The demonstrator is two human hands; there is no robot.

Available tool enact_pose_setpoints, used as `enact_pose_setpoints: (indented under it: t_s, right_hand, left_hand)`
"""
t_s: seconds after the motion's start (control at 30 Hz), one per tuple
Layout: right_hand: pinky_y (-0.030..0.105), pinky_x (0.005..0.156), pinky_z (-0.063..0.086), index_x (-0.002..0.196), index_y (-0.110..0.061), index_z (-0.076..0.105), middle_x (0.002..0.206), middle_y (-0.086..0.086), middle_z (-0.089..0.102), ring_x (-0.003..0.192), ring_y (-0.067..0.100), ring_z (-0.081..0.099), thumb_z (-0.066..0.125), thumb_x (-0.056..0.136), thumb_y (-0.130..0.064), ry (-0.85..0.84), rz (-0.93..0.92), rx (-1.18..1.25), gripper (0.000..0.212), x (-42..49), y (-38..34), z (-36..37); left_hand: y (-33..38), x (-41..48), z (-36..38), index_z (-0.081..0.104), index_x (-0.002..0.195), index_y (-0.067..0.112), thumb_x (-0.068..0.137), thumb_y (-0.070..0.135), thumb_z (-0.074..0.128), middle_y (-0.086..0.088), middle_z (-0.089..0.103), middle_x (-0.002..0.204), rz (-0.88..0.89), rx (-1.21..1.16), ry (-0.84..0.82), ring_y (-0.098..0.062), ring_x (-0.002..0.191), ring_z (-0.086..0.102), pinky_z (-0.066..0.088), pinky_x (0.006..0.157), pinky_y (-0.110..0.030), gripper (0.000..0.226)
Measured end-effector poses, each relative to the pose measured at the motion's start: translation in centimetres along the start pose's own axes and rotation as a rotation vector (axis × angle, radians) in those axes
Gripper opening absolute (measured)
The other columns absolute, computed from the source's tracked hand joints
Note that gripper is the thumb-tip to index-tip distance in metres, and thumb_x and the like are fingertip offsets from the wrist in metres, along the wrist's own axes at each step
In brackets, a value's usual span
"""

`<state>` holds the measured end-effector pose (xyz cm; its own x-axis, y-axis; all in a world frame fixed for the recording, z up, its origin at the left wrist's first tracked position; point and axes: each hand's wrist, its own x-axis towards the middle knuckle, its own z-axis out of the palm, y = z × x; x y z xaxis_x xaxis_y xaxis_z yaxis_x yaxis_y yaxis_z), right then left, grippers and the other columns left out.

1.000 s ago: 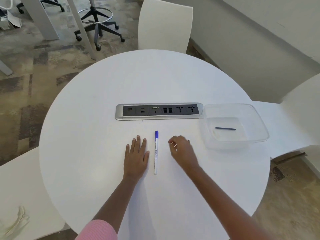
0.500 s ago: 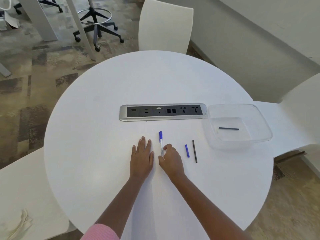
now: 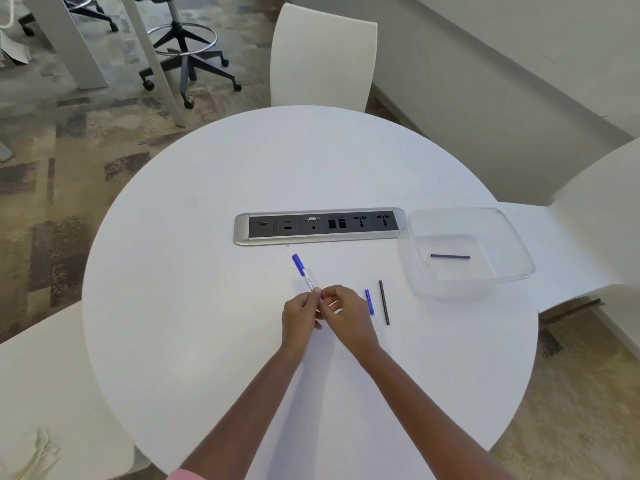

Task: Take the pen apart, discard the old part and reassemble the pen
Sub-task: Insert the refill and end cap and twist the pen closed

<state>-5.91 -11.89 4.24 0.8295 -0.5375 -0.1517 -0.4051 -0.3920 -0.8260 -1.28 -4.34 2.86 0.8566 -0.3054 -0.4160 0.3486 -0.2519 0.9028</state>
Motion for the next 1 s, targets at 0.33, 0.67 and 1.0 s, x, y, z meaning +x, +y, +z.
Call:
enact_pose_setpoints:
  t_s: [0.33, 0.67, 1.0]
  right_hand:
    - [0.034, 0.078, 0.045, 0.095, -0.003, 0.062, 0.100, 0.018, 0.063, 0.088, 0.029, 0.060, 0.049, 0.086, -0.002, 0.202, 0.130, -0.205, 0.016, 1.2, 4.1, -5.7]
    - [0.034, 0.078, 0.043, 0.107, -0.004, 0.053, 0.103, 0.020, 0.060, 0.096, 0.031, 0.056, 0.055, 0.083, -0.009, 0.107, 0.297, -0.327, 0.024, 1.8, 6.1, -6.2]
    - [0.020, 0.066, 0.049, 0.098, 0.002, 0.063, 0.078, 0.017, 0.067, 0.076, 0.029, 0.063, 0.051, 0.079, 0.000, 0.150, 0.306, -0.057, 0.023, 1.7, 3.6, -7.2]
  left_hand:
    - [1.6, 0.3, -1.1, 0.061, 0.073, 0.004, 0.096, 0.011, 0.049, -0.007, 0.059, 0.076, -0.292, -0.625, 0.021, -0.011, 0.057, 0.060, 0.053, 0.045, -0.014, 0.027]
    - [2.8, 0.4, -1.6, 0.057, 0.074, 0.002, 0.093, 0.008, 0.052, -0.008, 0.054, 0.074, -0.439, -0.932, 0.047, -0.016, 0.066, 0.056, 0.057, 0.048, -0.019, 0.021]
    - [3.9, -0.2, -1.8, 0.058, 0.074, 0.002, 0.090, 0.009, 0.057, -0.005, 0.064, 0.044, -0.503, -1.064, 0.043, -0.012, 0.038, 0.063, 0.056, 0.043, -0.021, 0.018]
